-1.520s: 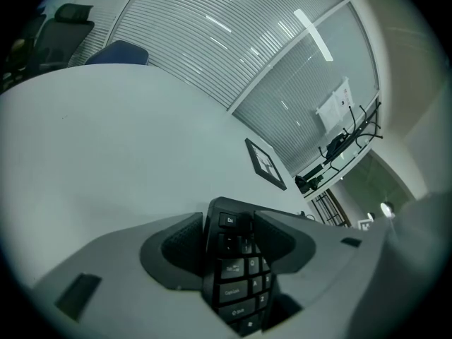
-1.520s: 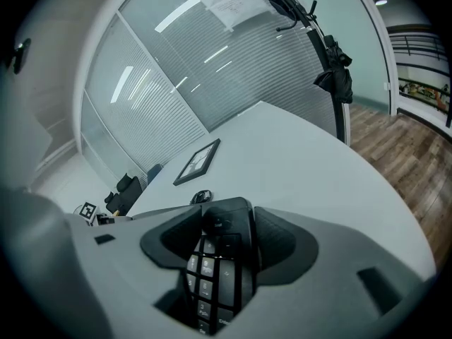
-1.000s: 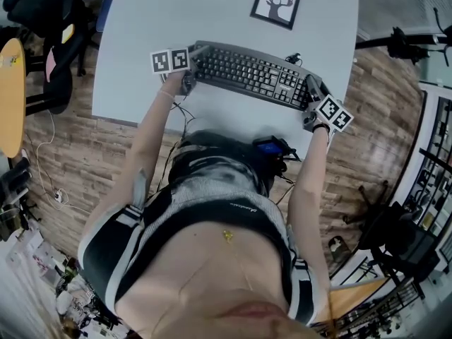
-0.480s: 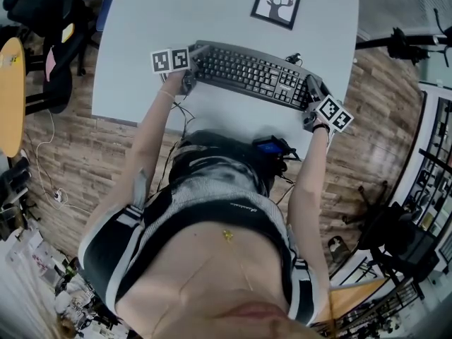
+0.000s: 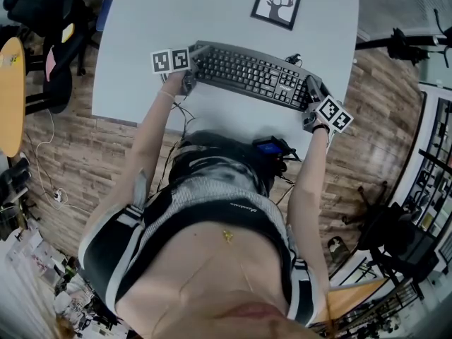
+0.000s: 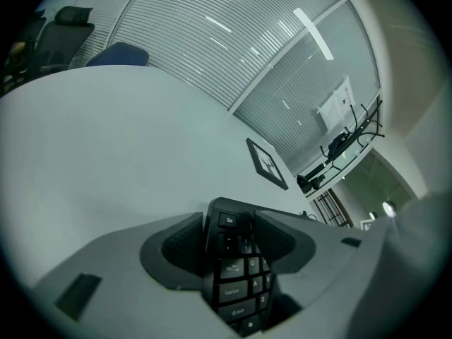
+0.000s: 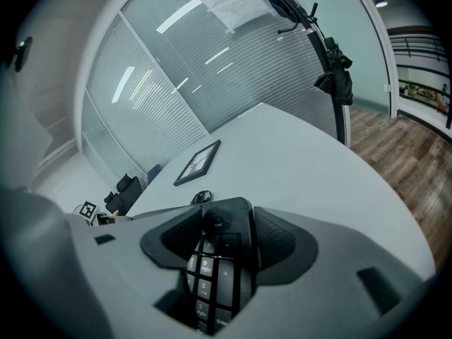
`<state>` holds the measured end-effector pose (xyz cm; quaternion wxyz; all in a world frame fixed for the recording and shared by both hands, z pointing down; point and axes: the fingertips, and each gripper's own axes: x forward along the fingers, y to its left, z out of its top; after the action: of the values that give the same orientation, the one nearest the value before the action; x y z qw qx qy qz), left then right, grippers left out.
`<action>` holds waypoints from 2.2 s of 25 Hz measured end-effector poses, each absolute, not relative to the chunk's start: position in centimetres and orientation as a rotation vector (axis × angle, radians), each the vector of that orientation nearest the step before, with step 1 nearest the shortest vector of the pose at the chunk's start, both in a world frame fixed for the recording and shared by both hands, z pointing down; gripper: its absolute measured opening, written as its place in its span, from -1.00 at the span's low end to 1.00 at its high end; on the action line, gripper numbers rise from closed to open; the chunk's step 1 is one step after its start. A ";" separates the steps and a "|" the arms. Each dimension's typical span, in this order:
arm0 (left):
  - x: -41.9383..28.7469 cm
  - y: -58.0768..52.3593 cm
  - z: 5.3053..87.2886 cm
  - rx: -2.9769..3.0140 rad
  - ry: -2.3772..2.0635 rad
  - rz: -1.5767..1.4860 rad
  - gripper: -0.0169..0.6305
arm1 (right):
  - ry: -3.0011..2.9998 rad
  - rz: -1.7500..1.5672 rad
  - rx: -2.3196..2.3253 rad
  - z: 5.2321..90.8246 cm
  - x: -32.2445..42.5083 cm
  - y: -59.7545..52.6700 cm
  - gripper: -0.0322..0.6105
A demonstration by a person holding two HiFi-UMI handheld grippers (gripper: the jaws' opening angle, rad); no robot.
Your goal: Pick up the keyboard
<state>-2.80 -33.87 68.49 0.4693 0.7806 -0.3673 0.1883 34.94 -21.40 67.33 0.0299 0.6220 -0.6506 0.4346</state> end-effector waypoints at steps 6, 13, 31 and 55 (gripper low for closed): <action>-2.8 -33.8 68.4 1.926 -0.916 0.465 -0.27 | -2.003 1.299 1.945 67.2 34.9 -21.3 -0.18; -3.1 -33.8 67.8 1.972 -0.933 0.482 -0.27 | -1.992 1.321 1.971 67.1 34.4 -20.5 -0.18; -3.8 -32.2 61.1 2.038 -0.948 0.450 -0.28 | -2.041 1.282 2.033 60.6 33.5 -18.6 -0.19; -6.7 -30.0 47.9 2.170 -1.006 0.344 -0.28 | -2.114 1.119 2.097 47.1 30.6 -16.3 -0.17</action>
<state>-6.70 -30.01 47.94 0.3545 0.8397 -0.3892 0.1332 30.57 -16.29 47.14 -0.0195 0.6591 -0.6644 0.3517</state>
